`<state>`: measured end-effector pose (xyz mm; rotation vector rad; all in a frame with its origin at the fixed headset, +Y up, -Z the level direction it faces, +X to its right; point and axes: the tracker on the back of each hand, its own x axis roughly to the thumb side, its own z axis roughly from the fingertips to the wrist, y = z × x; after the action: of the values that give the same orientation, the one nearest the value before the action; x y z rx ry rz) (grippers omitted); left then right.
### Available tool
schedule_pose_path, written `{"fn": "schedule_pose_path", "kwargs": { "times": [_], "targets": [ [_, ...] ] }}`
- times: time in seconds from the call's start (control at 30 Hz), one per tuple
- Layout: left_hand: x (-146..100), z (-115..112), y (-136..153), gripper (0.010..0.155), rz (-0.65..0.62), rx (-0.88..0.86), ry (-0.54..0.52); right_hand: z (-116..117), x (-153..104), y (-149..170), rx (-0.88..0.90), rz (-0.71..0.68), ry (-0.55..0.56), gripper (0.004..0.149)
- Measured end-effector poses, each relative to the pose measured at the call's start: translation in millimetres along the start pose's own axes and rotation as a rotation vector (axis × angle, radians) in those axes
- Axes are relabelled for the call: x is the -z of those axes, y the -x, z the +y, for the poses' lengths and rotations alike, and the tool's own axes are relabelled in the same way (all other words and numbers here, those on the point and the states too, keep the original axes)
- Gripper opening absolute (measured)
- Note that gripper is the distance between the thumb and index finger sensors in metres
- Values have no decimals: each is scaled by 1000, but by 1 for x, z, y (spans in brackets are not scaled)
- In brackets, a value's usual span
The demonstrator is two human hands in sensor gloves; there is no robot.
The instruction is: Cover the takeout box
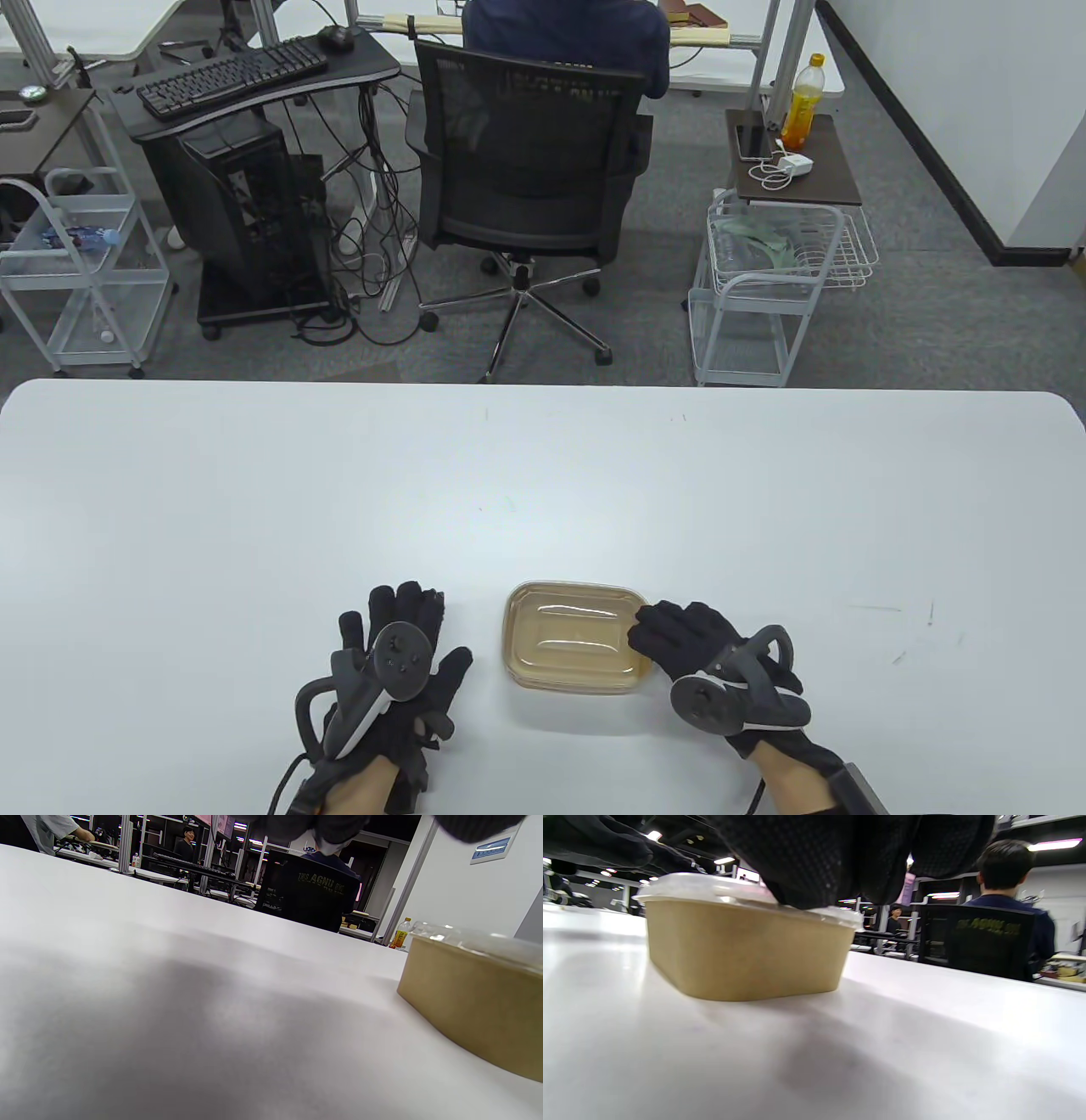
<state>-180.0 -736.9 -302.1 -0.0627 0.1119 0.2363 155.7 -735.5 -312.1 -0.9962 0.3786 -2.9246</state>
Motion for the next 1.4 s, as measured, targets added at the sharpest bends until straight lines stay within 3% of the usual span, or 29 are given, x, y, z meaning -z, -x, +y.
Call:
{"fn": "schedule_pose_path", "kwargs": {
  "times": [0.2,0.33,0.47,0.6,1.4],
  "targets": [
    [0,-6,-31,76,-58,4,36,-8,0,-3,196,174,62,51],
    [-1,-15,-61,72,-112,14,87,-3,7,-12,369,240,-49,62],
    [-1,-26,-74,68,-133,50,129,6,10,-20,376,237,-167,68],
    [-2,-33,-75,66,-141,81,148,15,12,-22,410,220,-231,68],
    [-9,-32,-69,69,-184,119,104,23,15,-24,492,208,-203,65]
  ]
}}
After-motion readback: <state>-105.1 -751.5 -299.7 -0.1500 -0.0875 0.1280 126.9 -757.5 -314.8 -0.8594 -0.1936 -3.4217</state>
